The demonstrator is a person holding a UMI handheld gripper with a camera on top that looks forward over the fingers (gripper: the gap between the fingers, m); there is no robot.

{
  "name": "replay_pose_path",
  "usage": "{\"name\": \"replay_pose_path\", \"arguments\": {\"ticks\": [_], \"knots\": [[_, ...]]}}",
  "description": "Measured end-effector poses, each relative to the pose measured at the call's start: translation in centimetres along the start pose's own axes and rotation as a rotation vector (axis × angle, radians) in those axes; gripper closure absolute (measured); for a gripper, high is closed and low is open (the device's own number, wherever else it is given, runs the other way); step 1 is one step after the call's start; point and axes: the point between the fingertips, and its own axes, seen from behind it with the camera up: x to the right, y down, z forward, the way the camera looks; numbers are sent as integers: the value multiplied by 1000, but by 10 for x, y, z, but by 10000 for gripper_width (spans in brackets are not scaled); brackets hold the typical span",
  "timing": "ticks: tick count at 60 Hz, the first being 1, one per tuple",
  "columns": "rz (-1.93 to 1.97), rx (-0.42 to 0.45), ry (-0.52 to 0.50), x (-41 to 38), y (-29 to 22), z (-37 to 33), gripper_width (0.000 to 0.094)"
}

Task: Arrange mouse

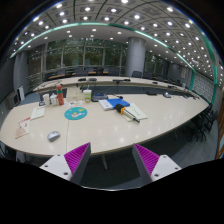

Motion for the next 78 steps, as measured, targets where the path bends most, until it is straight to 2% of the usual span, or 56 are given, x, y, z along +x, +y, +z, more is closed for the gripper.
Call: {"name": "replay_pose_path", "arguments": {"ticks": [15,30,42,48,55,60,73,78], "knots": [[-11,-71,-74,-40,60,18,78],[-36,-111,-230,-170,122,63,80],[-53,-84,-340,-297,121,137,80],[-50,-101,-364,-348,121,183,78],[-57,-120,-348,-383,116,229,78],[-68,-102,-336,-398,98,255,85],[-57,-126,-304,-421,72,297,92],[-72,-126,-288,-427,68,305,132]]}}
